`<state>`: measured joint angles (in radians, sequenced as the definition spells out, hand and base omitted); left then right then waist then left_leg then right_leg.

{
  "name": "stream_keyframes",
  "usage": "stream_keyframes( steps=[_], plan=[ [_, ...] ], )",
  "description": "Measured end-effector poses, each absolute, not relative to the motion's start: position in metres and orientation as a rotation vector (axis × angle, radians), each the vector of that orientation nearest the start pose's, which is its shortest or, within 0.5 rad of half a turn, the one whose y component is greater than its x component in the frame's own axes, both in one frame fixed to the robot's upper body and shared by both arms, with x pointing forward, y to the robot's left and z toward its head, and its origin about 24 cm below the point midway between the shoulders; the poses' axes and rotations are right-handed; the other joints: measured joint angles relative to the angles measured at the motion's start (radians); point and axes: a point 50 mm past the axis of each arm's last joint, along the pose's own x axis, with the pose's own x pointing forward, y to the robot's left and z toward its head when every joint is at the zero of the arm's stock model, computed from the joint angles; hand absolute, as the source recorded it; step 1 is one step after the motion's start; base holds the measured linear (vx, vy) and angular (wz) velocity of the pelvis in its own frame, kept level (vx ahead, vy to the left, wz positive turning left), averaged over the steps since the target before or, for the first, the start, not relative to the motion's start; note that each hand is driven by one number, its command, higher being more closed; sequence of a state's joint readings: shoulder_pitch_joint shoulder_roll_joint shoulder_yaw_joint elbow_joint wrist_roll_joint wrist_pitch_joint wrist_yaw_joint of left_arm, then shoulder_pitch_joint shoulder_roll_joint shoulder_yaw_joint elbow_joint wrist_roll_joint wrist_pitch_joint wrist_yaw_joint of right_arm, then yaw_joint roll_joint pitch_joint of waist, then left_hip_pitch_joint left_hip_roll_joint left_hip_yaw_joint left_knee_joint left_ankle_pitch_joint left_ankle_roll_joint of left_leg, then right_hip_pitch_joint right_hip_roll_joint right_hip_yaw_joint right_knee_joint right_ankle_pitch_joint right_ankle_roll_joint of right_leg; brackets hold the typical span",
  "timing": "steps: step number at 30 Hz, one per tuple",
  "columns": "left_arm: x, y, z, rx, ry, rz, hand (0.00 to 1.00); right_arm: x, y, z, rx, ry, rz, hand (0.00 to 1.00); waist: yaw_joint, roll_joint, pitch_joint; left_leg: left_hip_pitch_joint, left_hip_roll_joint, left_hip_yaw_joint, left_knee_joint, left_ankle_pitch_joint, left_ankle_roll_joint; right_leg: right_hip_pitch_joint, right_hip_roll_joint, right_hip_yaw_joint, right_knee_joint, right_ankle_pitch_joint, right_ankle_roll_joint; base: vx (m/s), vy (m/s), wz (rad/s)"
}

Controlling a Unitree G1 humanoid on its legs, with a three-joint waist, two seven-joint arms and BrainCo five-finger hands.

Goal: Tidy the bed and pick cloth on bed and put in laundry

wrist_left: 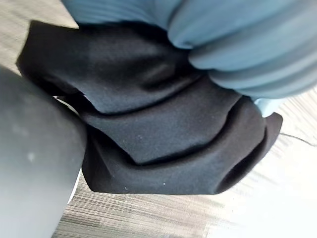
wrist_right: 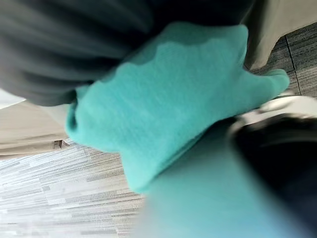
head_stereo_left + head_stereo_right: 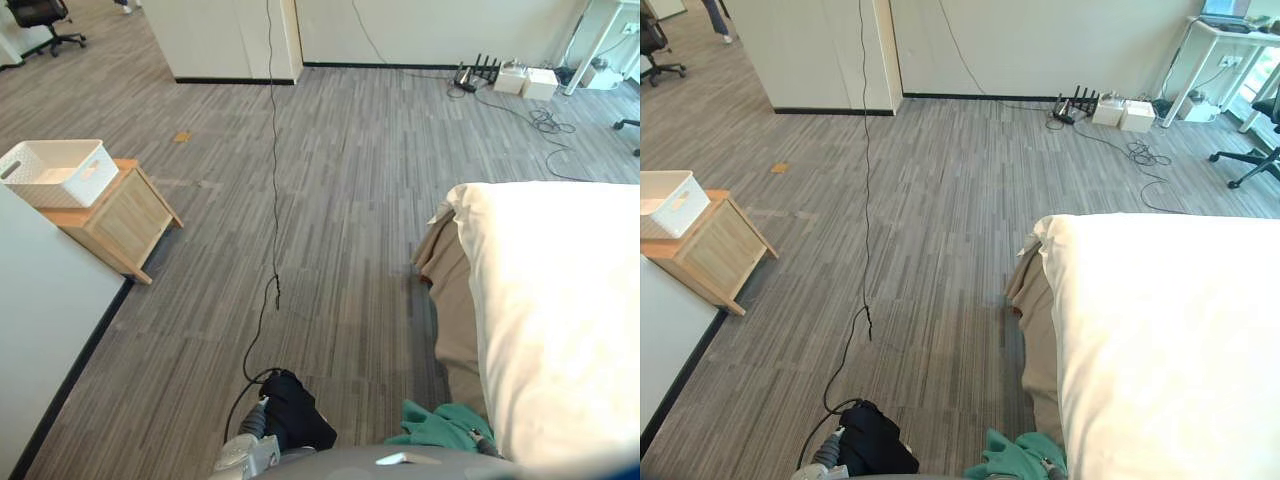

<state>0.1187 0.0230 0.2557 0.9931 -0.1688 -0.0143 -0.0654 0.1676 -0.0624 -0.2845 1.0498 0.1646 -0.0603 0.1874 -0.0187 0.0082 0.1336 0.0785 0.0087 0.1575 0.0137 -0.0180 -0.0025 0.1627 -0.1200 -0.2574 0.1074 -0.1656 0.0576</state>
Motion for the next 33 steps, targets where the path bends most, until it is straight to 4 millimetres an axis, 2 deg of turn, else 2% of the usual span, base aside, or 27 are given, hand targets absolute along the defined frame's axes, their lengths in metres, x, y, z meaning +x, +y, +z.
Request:
stream_keyframes(
  steps=[1,2,3,4,6,7,9,10,11,12,13,14,16,17,19,21,22,23,24,25,26,27,29,30,31,32,33],
  plan=[
    [0.092,0.194,-0.158,-0.312,1.016,0.331,1.0,0.065,-0.206,-0.163,0.33,1.065,-0.284,1.0,0.018,-0.005,0.013,-0.062,0.021,0.002,0.152,-0.074,-0.003,-0.009,0.001,0.002,0.025,-0.023,-0.005,0.03,-0.019,-0.12],
    [0.093,0.195,-0.157,-0.319,1.004,0.341,1.0,0.068,-0.207,-0.162,0.331,1.057,-0.288,1.0,0.023,0.001,0.018,-0.1,0.038,0.003,0.237,-0.11,-0.006,-0.014,0.006,-0.001,0.039,-0.037,-0.008,0.01,-0.03,-0.2],
    [0.093,0.197,-0.156,-0.359,0.989,0.371,1.0,0.071,-0.209,-0.16,0.339,1.049,-0.299,1.0,0.03,0.02,0.031,-0.164,0.07,0.01,0.39,-0.145,-0.013,-0.014,0.015,-0.003,0.058,-0.059,-0.018,0.0,-0.03,-0.25],
    [0.094,0.198,-0.155,-0.377,0.98,0.382,1.0,0.072,-0.209,-0.16,0.346,1.05,-0.304,1.0,0.034,0.015,0.03,-0.208,0.093,0.027,0.512,-0.146,-0.013,-0.014,0.015,0.006,0.083,-0.064,-0.018,0.01,-0.023,-0.27],
    [0.093,0.198,-0.156,-0.399,0.979,0.392,1.0,0.078,-0.212,-0.157,0.34,1.036,-0.295,1.0,0.036,0.019,0.031,-0.268,0.12,0.04,0.657,-0.146,-0.02,-0.005,0.016,0.033,0.103,-0.076,-0.024,0.06,0.022,-0.34],
    [0.092,0.194,-0.156,-0.404,0.985,0.384,1.0,0.078,-0.214,-0.157,0.339,1.039,-0.292,1.0,0.034,0.03,0.025,-0.265,0.118,0.046,0.627,-0.187,-0.021,0.01,0.007,0.049,0.103,-0.08,-0.018,0.12,0.069,-0.32],
    [0.092,0.193,-0.157,-0.405,1.003,0.375,1.0,0.079,-0.214,-0.157,0.347,1.05,-0.276,1.0,0.028,0.028,0.034,-0.269,0.107,0.055,0.531,-0.198,-0.021,0.036,-0.023,0.048,0.095,-0.082,-0.013,0.16,0.13,-0.07],
    [0.092,0.193,-0.157,-0.404,1.004,0.374,1.0,0.076,-0.213,-0.158,0.345,1.072,-0.269,1.0,0.03,0.023,0.036,-0.267,0.093,0.056,0.446,-0.175,-0.023,0.067,-0.049,0.039,0.083,-0.087,0.001,0.21,0.216,0.17],
    [0.092,0.19,-0.157,-0.401,1.023,0.364,1.0,0.073,-0.215,-0.159,0.327,1.082,-0.269,1.0,0.028,0.033,0.032,-0.254,0.094,0.055,0.34,-0.116,-0.029,0.102,-0.061,0.021,0.063,-0.095,0.029,0.15,0.159,0.19],
    [0.091,0.19,-0.158,-0.401,1.027,0.363,1.0,0.072,-0.216,-0.158,0.324,1.084,-0.27,1.0,0.029,0.037,0.031,-0.251,0.097,0.055,0.316,-0.097,-0.029,0.112,-0.062,0.019,0.059,-0.096,0.033,0.21,0.275,0.24],
    [0.092,0.189,-0.158,-0.405,1.034,0.364,1.0,0.066,-0.214,-0.161,0.326,1.111,-0.271,1.0,0.034,0.023,0.031,-0.234,0.079,0.082,0.322,-0.054,0.006,0.154,-0.084,0.007,0.04,-0.105,0.061,0.23,0.266,0.11],
    [0.093,0.192,-0.157,-0.383,1.044,0.353,1.0,0.071,-0.206,-0.162,0.331,1.122,-0.238,1.0,0.041,0.006,0.007,-0.235,0.047,0.097,0.324,-0.089,0.017,0.166,-0.114,-0.005,0.009,-0.079,0.069,0.3,0.314,0.06],
    [0.094,0.193,-0.157,-0.378,1.043,0.35,1.0,0.078,-0.198,-0.163,0.347,1.116,-0.209,1.0,0.054,-0.001,0.003,-0.235,0.036,0.107,0.325,-0.11,0.028,0.168,-0.127,-0.004,-0.004,-0.048,0.068,0.24,0.201,-0.1],
    [0.095,0.193,-0.157,-0.361,1.055,0.335,1.0,0.083,-0.192,-0.163,0.361,1.11,-0.197,1.0,0.059,-0.001,-0.002,-0.23,0.027,0.107,0.322,-0.126,0.034,0.16,-0.131,-0.004,0.001,-0.006,0.066,0.25,0.219,-0.05],
    [0.094,0.196,-0.158,-0.343,1.077,0.327,1.0,0.083,-0.189,-0.163,0.378,1.116,-0.207,1.0,0.063,-0.002,-0.021,-0.224,0.014,0.105,0.311,-0.142,0.043,0.133,-0.139,0.002,0.038,0.03,0.074,0.26,0.229,0.04],
    [0.093,0.194,-0.16,-0.324,1.106,0.304,1.0,0.088,-0.194,-0.162,0.39,1.096,-0.247,1.0,0.062,0.005,-0.034,-0.197,0.007,0.104,0.302,-0.17,0.061,0.041,-0.166,0.055,0.285,0.033,0.091,0.26,0.183,0.07],
    [0.095,0.196,-0.159,-0.299,1.11,0.291,1.0,0.097,-0.196,-0.16,0.4,1.063,-0.259,1.0,0.053,-0.009,-0.02,-0.158,-0.006,0.099,0.301,-0.202,0.071,-0.066,-0.186,0.115,0.536,0.08,0.112,0.19,0.1,0.0],
    [0.098,0.198,-0.158,-0.276,1.102,0.282,1.0,0.099,-0.196,-0.159,0.402,1.05,-0.261,1.0,0.056,-0.009,-0.014,-0.134,-0.014,0.1,0.295,-0.213,0.07,-0.118,-0.194,0.143,0.651,0.106,0.107,0.19,0.085,-0.03],
    [0.098,0.202,-0.158,-0.223,1.11,0.262,1.0,0.105,-0.197,-0.157,0.408,1.016,-0.265,1.0,0.052,-0.019,-0.012,-0.077,-0.021,0.097,0.282,-0.233,0.068,-0.213,-0.192,0.17,0.859,0.089,0.1,0.32,0.083,0.0],
    [0.099,0.202,-0.158,-0.185,1.107,0.243,1.0,0.109,-0.199,-0.155,0.397,0.988,-0.261,1.0,0.037,-0.02,-0.01,-0.022,-0.02,0.089,0.262,-0.249,0.066,-0.285,-0.174,0.163,0.98,0.063,0.082,0.33,0.059,0.13],
    [0.099,0.202,-0.158,-0.172,1.105,0.233,1.0,0.111,-0.199,-0.153,0.392,0.974,-0.256,1.0,0.028,-0.019,-0.01,0.002,-0.018,0.082,0.251,-0.254,0.064,-0.319,-0.162,0.154,1.008,0.043,0.08,0.37,0.014,0.28],
    [0.1,0.199,-0.158,-0.151,1.106,0.211,1.0,0.112,-0.201,-0.151,0.388,0.943,-0.26,1.0,0.017,-0.019,-0.01,0.042,-0.013,0.07,0.231,-0.263,0.063,-0.39,-0.15,0.135,1.014,0.014,0.058,0.35,-0.047,0.49],
    [0.104,0.191,-0.158,-0.163,1.1,0.193,1.0,0.116,-0.206,-0.147,0.41,0.883,-0.295,1.0,0.004,-0.016,-0.01,0.069,0.003,0.037,0.224,-0.277,0.043,-0.475,-0.157,0.072,0.896,-0.012,0.042,0.4,-0.104,0.63],
    [0.109,0.185,-0.157,-0.175,1.09,0.179,1.0,0.113,-0.211,-0.146,0.434,0.865,-0.334,1.0,-0.001,-0.002,0.001,0.099,0.029,0.009,0.224,-0.291,0.029,-0.479,-0.164,0.003,0.741,-0.026,0.036,0.5,-0.184,0.71],
    [0.114,0.18,-0.157,-0.172,1.081,0.16,1.0,0.109,-0.214,-0.147,0.451,0.862,-0.362,1.0,-0.005,0.009,0.007,0.132,0.065,-0.016,0.22,-0.306,0.007,-0.476,-0.158,-0.059,0.567,-0.023,0.036,0.53,-0.211,0.72],
    [0.117,0.179,-0.156,-0.17,1.075,0.155,1.0,0.109,-0.214,-0.146,0.456,0.858,-0.365,1.0,-0.009,0.013,0.009,0.146,0.082,-0.029,0.213,-0.311,-0.003,-0.477,-0.153,-0.076,0.493,-0.01,0.027,0.7,-0.327,0.74],
    [0.121,0.179,-0.155,-0.167,1.062,0.15,1.0,0.112,-0.213,-0.145,0.458,0.849,-0.356,1.0,-0.02,0.016,0.014,0.171,0.116,-0.045,0.204,-0.326,-0.03,-0.482,-0.134,-0.08,0.361,0.041,0.024,0.6,-0.311,0.55]
  ],
)
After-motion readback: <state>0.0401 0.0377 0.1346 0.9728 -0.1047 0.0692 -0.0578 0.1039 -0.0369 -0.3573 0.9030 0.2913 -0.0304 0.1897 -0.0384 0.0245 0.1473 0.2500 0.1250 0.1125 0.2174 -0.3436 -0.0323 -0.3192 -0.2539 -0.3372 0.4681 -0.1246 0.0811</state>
